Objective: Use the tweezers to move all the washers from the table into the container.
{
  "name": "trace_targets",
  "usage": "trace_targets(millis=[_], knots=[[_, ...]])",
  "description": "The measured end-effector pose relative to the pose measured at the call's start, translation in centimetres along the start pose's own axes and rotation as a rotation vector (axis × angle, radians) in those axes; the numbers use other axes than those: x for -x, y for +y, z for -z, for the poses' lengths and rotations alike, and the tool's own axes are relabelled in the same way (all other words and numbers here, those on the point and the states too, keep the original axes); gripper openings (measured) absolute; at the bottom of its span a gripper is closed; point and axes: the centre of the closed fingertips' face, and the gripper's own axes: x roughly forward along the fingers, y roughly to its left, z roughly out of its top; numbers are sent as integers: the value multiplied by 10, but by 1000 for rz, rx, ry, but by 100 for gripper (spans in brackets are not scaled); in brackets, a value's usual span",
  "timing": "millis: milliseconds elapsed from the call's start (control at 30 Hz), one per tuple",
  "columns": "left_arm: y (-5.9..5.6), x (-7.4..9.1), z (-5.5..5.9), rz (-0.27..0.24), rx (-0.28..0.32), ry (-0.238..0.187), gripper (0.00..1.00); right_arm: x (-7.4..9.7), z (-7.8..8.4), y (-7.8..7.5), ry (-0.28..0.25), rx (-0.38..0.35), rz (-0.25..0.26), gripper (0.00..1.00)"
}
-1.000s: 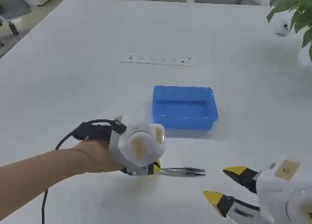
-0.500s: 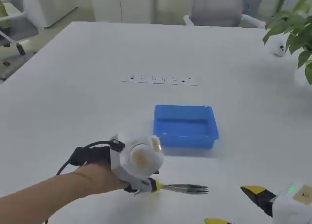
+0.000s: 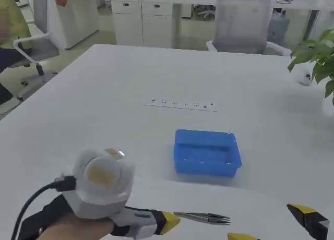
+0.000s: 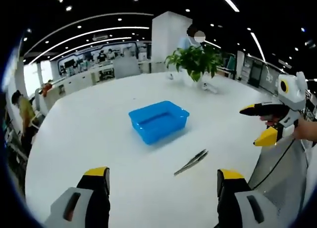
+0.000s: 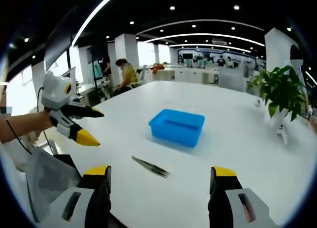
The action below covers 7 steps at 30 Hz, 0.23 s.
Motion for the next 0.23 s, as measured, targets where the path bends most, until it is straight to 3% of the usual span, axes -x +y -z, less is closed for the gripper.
trace_targets(millis=[33,167,233], knots=[[5,9,-2,-36,21,-26,94,2,2,-2,-1,-5,7,82],[13,30,-2,-99,123,-77,99,4,9,-7,4,-56,16,99],[16,36,0,-121,129,-94,99,6,11,-9,8,-65,29,99]])
